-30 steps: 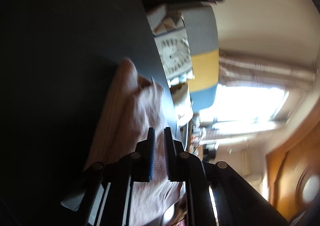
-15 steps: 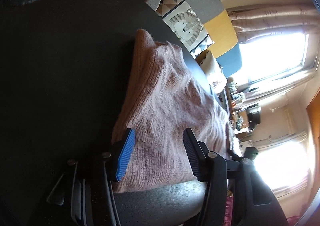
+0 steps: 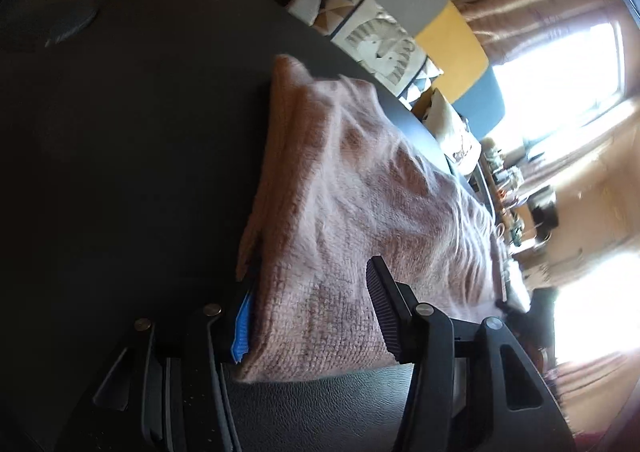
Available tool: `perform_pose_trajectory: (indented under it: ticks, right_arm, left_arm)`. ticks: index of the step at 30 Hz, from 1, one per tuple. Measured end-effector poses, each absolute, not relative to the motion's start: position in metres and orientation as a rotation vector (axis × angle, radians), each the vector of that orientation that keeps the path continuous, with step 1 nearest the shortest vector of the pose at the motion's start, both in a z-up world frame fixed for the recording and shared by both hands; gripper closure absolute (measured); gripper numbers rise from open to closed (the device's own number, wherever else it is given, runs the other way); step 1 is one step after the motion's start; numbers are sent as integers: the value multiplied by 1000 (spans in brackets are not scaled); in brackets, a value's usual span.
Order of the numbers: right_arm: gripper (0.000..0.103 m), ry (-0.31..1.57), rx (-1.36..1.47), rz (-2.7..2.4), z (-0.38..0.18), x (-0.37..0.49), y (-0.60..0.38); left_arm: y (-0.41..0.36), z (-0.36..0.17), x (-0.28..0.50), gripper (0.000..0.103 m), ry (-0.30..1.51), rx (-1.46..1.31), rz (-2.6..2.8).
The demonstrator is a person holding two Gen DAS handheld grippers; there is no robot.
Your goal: Fold clothes
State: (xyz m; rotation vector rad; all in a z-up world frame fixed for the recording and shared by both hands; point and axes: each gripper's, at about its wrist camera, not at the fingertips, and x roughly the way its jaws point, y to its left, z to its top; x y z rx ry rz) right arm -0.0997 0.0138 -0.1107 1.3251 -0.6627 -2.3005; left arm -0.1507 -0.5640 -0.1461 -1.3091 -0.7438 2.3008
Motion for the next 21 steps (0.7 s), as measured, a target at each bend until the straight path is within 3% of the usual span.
perform_pose_trajectory:
  ticks: [1,2,3,6,12,17,21]
  right_arm:
    - [77,-668,1306,-2313,-111,-98,14]
    - [80,-672,1286,-2330,-111,-96,14]
    - [91,-689,1270,-2344,-110,-95,15]
    - [97,-792,1229,-2323,-105,-91,22]
    - [97,-883,1103,-2273,-83,-72,33]
    - [97,-895,1080,-2258,-84,-53,31]
    - [97,-927,1188,-2282,-119,-48,44]
  left_arm:
    - [-562,-143,-149,57,-714,-1298,2316]
    - [-562,-140,-148,85,-699,-1287,2324]
    - [-561,-136,-147,95,-684,-1276,2333]
    - [-562,-121,-138,97,-651,-1197,2345]
    - [-565,-91,-109,98,-558,-1061,2320]
    - [-562,-106,-103,98,-480,-1131,2374]
    - [-577,-137,-106,98,-517,-1256,2417]
